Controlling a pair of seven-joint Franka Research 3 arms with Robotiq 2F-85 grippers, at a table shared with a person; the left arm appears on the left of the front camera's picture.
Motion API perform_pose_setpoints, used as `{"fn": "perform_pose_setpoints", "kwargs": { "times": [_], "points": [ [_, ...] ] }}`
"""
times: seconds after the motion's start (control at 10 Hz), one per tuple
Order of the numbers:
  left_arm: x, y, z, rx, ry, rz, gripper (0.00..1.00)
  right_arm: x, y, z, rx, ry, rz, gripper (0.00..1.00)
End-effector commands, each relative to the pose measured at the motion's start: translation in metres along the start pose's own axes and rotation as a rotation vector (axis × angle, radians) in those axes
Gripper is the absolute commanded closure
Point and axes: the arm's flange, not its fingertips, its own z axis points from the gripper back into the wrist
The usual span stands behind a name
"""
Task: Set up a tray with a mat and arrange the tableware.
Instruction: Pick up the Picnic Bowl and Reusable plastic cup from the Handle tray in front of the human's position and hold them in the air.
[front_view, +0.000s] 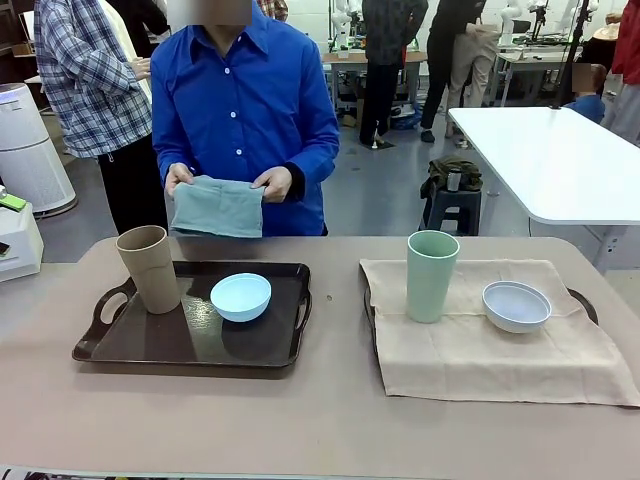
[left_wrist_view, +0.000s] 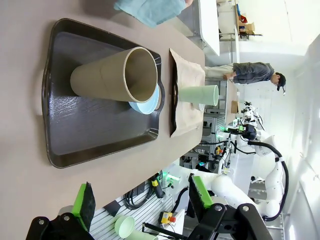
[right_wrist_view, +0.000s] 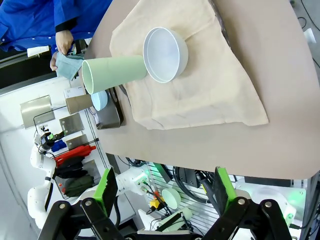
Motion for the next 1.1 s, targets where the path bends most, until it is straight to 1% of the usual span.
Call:
{"fn": "perform_pose_setpoints", "kwargs": {
  "times": [0.0, 0.7, 0.8, 0.9, 1.0],
  "points": [
    [0.000, 0.000, 0.001, 0.007, -0.010, -0.019, 0.00, 0.000, -0.001, 0.001, 0.002, -0.008, 0.001, 0.00],
    [0.000, 0.000, 0.001, 0.007, -0.010, -0.019, 0.00, 0.000, -0.001, 0.001, 0.002, -0.008, 0.001, 0.00],
    [0.000, 0.000, 0.001, 0.007, -0.010, -0.019, 0.00, 0.000, 0.000, 0.000, 0.000, 0.000, 0.000, 0.00],
    [0.000, 0.000, 0.000, 0.000, 0.000, 0.000, 0.00, 0.003, 0.008, -0.005, -0.002, 0.029, 0.039, 0.00],
    [0.005, -0.001, -0.007, 0.071, 0.054, -0.089, 0.00, 0.000, 0.026, -0.009, -0.029, 0.007, 0.003, 0.00]
  ]
}}
